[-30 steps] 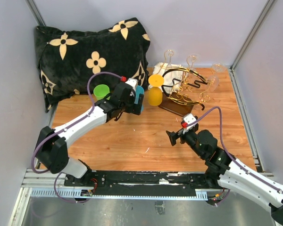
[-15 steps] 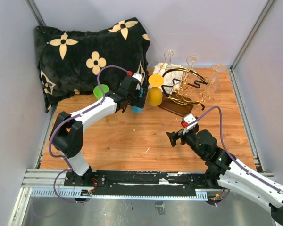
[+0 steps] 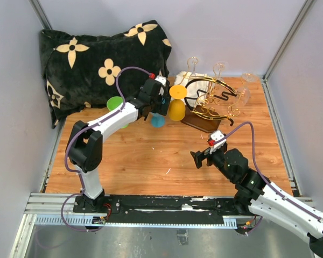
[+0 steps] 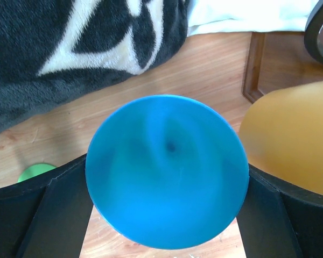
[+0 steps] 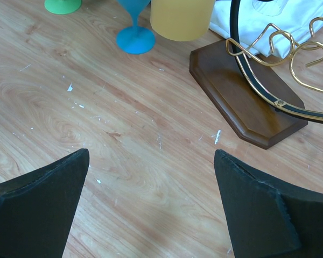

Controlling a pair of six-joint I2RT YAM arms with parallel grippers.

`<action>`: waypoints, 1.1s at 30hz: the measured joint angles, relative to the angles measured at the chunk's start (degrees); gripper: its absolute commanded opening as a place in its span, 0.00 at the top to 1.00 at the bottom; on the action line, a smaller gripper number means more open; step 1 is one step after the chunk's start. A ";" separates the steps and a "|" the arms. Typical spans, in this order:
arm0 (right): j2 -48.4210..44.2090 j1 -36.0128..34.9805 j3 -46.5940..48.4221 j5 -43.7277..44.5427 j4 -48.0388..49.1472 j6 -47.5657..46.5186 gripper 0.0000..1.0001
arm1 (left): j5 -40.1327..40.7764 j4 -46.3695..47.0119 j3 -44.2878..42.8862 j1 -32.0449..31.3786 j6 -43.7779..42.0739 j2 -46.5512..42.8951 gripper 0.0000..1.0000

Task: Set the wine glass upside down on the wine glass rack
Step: Pick up the wine glass at the center of the board.

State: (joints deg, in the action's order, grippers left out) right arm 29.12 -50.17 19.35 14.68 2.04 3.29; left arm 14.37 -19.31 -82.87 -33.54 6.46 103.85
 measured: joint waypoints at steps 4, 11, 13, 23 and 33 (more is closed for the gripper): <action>0.02 0.00 0.00 0.00 -0.31 0.09 0.00 | 0.24 -0.39 -1.60 0.31 -0.11 1.14 0.00; -0.37 0.00 0.00 0.00 -0.66 1.01 0.06 | 0.50 -0.50 -2.12 0.74 -0.17 2.19 0.12; -0.42 0.00 0.00 0.00 -0.68 1.57 0.05 | 0.50 -0.50 -2.12 0.79 -0.15 2.19 0.18; -0.44 0.00 0.00 0.02 -0.85 2.71 0.04 | 0.04 -0.09 1.75 0.79 0.02 -2.16 0.24; 3.80 0.00 0.00 -1.18 0.72 7.15 0.01 | -0.07 -0.96 14.49 -0.55 2.40 -20.24 0.26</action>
State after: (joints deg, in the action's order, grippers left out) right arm 32.93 -50.17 19.35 13.50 2.76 10.44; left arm 14.31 -20.27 -68.38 -34.09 8.86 83.61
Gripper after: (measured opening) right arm 0.983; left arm 0.801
